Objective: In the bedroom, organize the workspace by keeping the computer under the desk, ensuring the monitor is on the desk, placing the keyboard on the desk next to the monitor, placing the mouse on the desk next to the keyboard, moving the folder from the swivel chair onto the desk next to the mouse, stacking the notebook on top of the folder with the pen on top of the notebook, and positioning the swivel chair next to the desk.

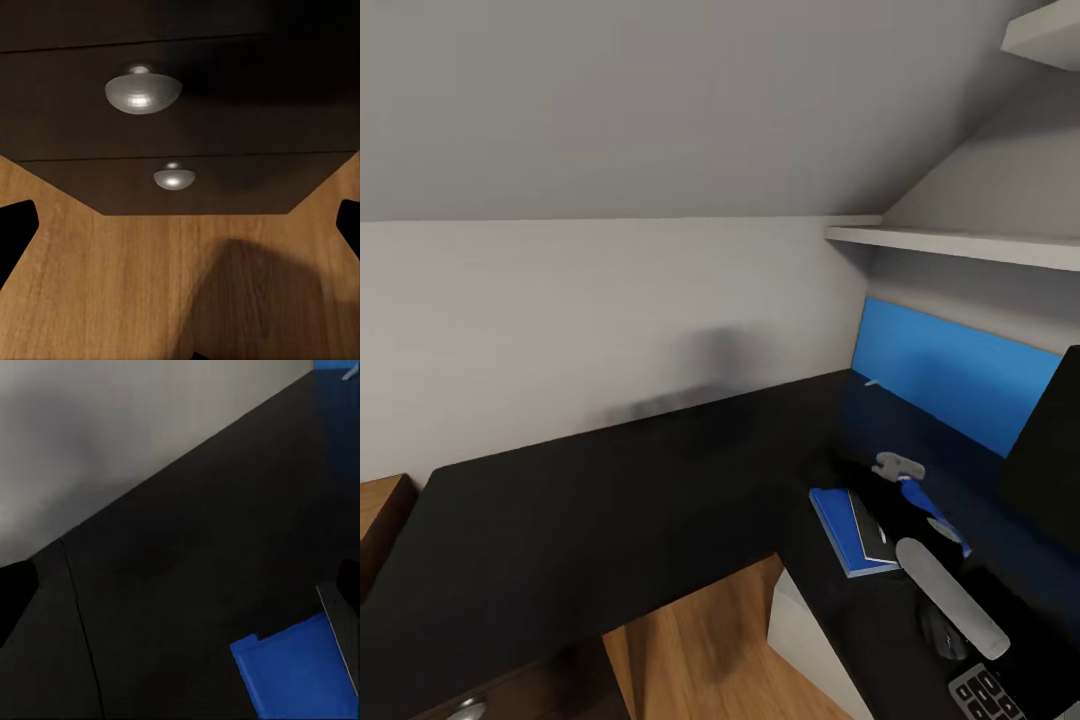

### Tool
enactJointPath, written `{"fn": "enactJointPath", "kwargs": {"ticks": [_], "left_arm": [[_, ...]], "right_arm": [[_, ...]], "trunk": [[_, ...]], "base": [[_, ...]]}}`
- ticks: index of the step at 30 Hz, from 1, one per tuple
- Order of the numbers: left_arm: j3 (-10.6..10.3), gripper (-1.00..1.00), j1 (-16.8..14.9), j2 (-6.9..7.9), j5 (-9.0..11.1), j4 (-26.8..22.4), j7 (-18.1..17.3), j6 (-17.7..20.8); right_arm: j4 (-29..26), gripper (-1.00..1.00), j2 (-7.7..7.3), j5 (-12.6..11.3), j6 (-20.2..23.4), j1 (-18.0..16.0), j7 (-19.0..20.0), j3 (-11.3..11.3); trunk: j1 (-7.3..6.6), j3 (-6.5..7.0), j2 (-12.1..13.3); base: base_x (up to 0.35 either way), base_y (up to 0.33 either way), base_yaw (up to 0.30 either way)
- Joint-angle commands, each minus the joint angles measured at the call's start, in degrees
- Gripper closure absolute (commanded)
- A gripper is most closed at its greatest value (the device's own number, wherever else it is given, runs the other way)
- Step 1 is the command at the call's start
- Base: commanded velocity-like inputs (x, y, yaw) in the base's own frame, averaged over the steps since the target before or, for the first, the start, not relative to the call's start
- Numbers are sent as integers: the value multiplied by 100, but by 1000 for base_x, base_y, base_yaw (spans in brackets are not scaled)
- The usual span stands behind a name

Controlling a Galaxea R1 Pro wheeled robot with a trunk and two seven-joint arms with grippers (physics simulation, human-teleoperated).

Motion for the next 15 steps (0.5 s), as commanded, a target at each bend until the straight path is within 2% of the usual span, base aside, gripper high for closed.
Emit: {"fn": "enactJointPath", "kwargs": {"ticks": [1, 2, 4, 5, 9, 10, 13, 15], "left_arm": [[4, -100, 1, -3, 36, -6, -4, -14], [4, -100, 1, -5, 36, -6, -6, -16], [2, -100, 1, -3, 36, -5, -7, -65], [3, -100, 1, -3, 36, -3, -7, -72], [4, -100, 1, -1, 36, -3, -7, -75], [4, -100, 1, 0, 36, -1, -7, -75], [4, -100, 1, 5, 36, 1, -7, -68], [4, -100, 1, 5, 36, -2, -7, -67]], "right_arm": [[-130, -100, -6, -18, 14, 49, -40, 35], [-176, -100, -4, -18, 10, 75, -40, 87], [-228, -100, 27, 8, -25, 101, -94, 345], [-237, -100, 186, 53, -44, 102, -276, 466], [-241, -100, 365, 322, -63, 103, -538, 535], [-239, -100, 408, 425, -67, 103, -574, 550], [-208, -100, 683, 1016, -72, 103, -829, 858], [-203, -100, 728, 1228, -73, 103, -955, 967]], "trunk": [[1, -5, -3], [1, -5, -3], [1, -5, -3], [1, -4, -3], [1, 6, -3], [1, 8, -3], [1, 14, -3], [1, 16, -3]], "base": [[0, 0, 0], [0, 0, 0], [-104, 0, 91], [-286, 0, 225], [-317, 0, 250], [-329, 0, 260], [-334, 0, 268], [-335, 0, 275]]}}
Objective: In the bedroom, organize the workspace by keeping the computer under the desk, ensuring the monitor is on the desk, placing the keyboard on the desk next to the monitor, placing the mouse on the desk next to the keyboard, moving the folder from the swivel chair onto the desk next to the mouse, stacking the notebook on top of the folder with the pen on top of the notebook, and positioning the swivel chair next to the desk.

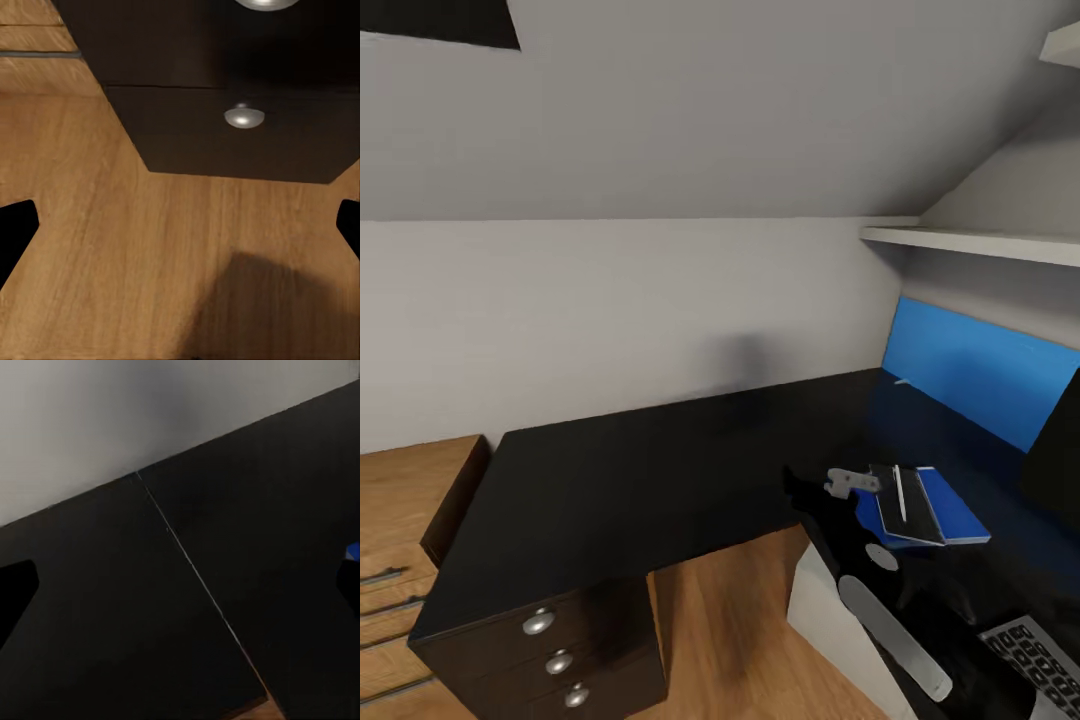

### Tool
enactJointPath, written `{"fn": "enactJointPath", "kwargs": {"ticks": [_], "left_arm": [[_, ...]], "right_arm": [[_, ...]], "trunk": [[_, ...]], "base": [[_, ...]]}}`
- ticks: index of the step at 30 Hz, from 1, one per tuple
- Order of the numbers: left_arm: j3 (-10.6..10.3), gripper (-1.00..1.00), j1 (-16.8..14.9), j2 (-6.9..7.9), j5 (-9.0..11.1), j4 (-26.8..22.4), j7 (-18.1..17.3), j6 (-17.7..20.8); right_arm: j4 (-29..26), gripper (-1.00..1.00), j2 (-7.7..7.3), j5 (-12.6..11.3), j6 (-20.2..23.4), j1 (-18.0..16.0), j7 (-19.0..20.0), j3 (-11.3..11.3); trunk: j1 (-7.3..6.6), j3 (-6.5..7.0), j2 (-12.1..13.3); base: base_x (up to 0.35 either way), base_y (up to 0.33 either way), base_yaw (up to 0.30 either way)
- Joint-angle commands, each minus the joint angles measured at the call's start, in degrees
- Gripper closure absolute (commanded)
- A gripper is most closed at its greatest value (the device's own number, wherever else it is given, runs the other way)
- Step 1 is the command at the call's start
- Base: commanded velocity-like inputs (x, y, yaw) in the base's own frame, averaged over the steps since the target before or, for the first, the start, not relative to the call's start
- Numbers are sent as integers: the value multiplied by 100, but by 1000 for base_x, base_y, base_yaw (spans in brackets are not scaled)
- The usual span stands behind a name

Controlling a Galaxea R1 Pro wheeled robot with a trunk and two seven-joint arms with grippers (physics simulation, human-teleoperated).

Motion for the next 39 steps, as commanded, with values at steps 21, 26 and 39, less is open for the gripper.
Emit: {"fn": "enactJointPath", "kwargs": {"ticks": [21, 26, 39], "left_arm": [[4, -100, 1, 6, 54, 65, 7, 46], [4, -100, -3, 32, 48, 362, 17, 54], [4, -100, -25, 133, 27, 618, 21, 52]], "right_arm": [[591, -100, 770, 1623, 24, -8, -404, 882], [909, -100, 936, 1855, 24, -8, -398, 906], [4013, -100, 2032, 2568, -1391, -8, -349, 906]], "trunk": [[-3, 67, -4], [-3, 100, -4], [-47, 157, 76]], "base": [[-336, 0, 153], [-336, 0, 196], [-183, 0, 194]]}}
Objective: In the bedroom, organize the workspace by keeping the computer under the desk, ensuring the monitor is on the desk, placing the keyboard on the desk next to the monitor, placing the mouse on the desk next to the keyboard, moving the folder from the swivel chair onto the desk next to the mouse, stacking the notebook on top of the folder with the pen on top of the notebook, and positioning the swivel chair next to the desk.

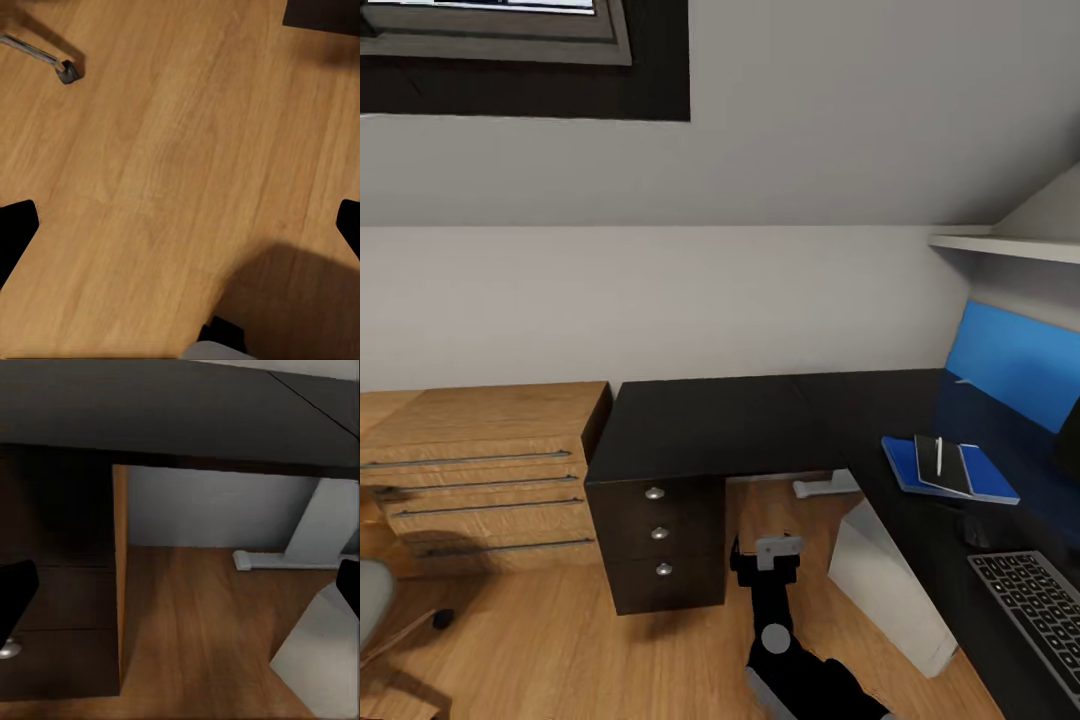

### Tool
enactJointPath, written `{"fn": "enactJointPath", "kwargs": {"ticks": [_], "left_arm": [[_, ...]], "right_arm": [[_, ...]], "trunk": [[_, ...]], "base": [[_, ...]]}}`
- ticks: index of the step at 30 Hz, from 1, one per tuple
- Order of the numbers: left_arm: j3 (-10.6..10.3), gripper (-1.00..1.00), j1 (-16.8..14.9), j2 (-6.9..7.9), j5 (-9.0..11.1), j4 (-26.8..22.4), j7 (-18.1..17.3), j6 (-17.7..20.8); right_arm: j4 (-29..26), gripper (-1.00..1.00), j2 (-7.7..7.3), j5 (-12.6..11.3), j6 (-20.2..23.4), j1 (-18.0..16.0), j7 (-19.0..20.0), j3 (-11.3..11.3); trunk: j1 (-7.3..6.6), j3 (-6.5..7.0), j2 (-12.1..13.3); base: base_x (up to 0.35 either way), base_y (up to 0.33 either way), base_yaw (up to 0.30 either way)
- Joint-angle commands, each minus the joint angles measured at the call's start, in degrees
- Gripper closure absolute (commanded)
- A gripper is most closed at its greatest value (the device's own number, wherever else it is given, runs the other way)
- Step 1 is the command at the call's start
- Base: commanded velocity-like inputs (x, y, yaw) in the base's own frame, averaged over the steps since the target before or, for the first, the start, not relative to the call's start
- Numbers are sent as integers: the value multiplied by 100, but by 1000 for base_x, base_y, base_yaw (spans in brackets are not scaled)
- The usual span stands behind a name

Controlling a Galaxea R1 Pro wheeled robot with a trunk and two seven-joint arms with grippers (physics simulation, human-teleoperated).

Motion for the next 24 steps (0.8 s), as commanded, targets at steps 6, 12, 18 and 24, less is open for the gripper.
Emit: {"fn": "enactJointPath", "kwargs": {"ticks": [6, 12, 18, 24], "left_arm": [[7, -100, -4, 6, 39, -6, -1, 40], [7, -100, -322, 93, 53, 313, -31, 866], [9, -100, -775, 282, 53, 1998, -41, 964], [18, -100, -788, 251, 59, 2408, -32, -1264]], "right_arm": [[1938, -100, 322, 59, -1191, -11, 62, 37], [4198, -100, 512, 47, -2716, 8, 393, 6], [4693, -100, 24, -88, -3094, 278, 1145, -25], [4696, -100, -17, -229, -3959, 536, 1401, -14]], "trunk": [[-132, 104, 239], [-264, 212, 479], [-396, 315, 720], [-528, 403, 960]], "base": [[-8, 0, 148], [-1, 0, 252], [0, 0, 278], [0, 0, 277]]}}
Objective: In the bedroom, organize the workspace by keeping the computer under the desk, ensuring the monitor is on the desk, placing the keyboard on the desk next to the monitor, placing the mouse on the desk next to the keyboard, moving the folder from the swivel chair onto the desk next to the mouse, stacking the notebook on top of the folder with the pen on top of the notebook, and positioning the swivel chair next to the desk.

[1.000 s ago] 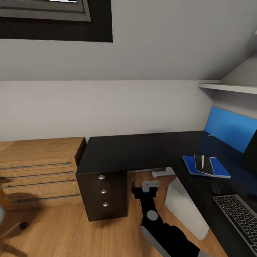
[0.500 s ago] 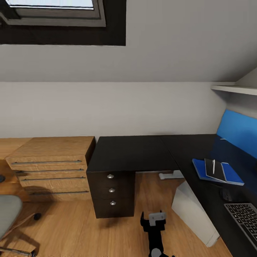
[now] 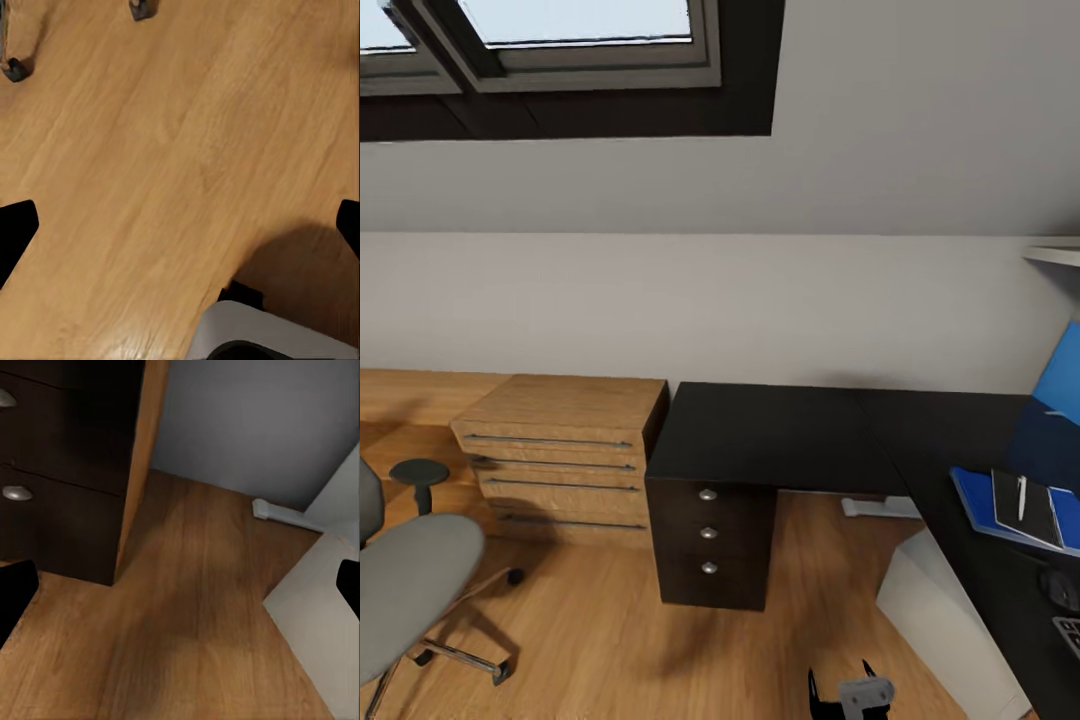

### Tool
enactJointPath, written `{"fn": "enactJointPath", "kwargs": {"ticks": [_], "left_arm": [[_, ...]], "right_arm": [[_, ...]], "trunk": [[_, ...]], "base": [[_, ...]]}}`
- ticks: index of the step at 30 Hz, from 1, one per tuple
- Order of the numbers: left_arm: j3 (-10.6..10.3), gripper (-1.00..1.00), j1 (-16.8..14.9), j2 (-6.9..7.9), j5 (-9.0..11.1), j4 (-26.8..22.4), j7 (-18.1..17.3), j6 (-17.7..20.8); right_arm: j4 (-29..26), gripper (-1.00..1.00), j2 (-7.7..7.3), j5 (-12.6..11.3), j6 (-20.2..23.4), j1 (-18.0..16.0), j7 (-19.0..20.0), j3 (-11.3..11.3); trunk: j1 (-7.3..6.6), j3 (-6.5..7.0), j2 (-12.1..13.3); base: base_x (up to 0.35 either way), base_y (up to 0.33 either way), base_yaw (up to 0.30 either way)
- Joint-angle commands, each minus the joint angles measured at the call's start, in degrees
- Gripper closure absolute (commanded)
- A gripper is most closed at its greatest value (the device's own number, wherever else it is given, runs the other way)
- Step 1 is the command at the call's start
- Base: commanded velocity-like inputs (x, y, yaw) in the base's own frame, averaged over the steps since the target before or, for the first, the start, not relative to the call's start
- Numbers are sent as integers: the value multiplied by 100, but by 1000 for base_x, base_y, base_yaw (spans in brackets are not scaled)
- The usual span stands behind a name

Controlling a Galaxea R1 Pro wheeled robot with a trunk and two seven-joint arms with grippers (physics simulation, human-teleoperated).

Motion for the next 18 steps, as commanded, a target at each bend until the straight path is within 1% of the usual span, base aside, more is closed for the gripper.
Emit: {"fn": "enactJointPath", "kwargs": {"ticks": [1, 2, 3, 4, 5, 6, 7, 8, 9, 12, 13, 18], "left_arm": [[-11, -100, 3, -9, 39, 14, 13, -234], [-9, -100, 3, -40, 40, 102, 17, -667], [-8, -100, 3, -61, 39, 166, 19, -883], [-6, -100, 3, -156, 25, 620, 18, -2043], [-6, -100, 3, -171, 23, 711, 18, -2288], [-6, -100, 3, -195, 23, 875, 14, -2765], [-6, -100, 3, -208, 23, 948, 13, -2988], [-6, -100, 3, -255, 20, 1167, 10, -3574], [-5, -100, 3, -277, 20, 1225, 9, -3574], [-5, -100, 3, -310, 24, 1309, 8, -3574], [-15, -100, 3, -309, 32, 1335, 10, -3574], [-18, -100, 0, -311, 33, 1338, 13, -3574]], "right_arm": [[12, -100, 4, -19, -110, 13, -32, 49], [13, -100, 4, -27, -250, 38, -33, 49], [12, -100, 3, -32, -299, 47, -36, 47], [-3, -100, 12, -143, -448, 71, -48, 37], [-7, -100, 14, -193, -472, 73, -50, 36], [-13, -100, 21, -320, -529, 76, -50, 39], [-15, -100, 26, -390, -561, 77, -52, 41], [-15, -100, 78, -646, -703, 80, -51, 44], [-11, -100, 116, -725, -774, 81, -53, 43], [3, -100, 167, -832, -953, 82, -101, 37], [9, -100, 163, -852, -1038, 82, -413, 32], [13, -100, 148, -845, -1043, 82, -492, 28]], "trunk": [[-22, 10, 38], [-44, 25, 78], [-66, 39, 118], [-88, 54, 158], [-110, 69, 198], [-132, 85, 238], [-154, 101, 279], [-176, 118, 319], [-198, 136, 359], [-264, 189, 479], [-264, 189, 479], [-264, 189, 479]], "base": [[0, 0, 276], [0, 0, 275], [0, 0, 275], [0, 0, 275], [0, 0, 275], [0, 0, 275], [0, 0, 275], [0, 0, 275], [0, 0, 275], [0, 0, 277], [0, 0, 286], [0, 0, 287]]}}
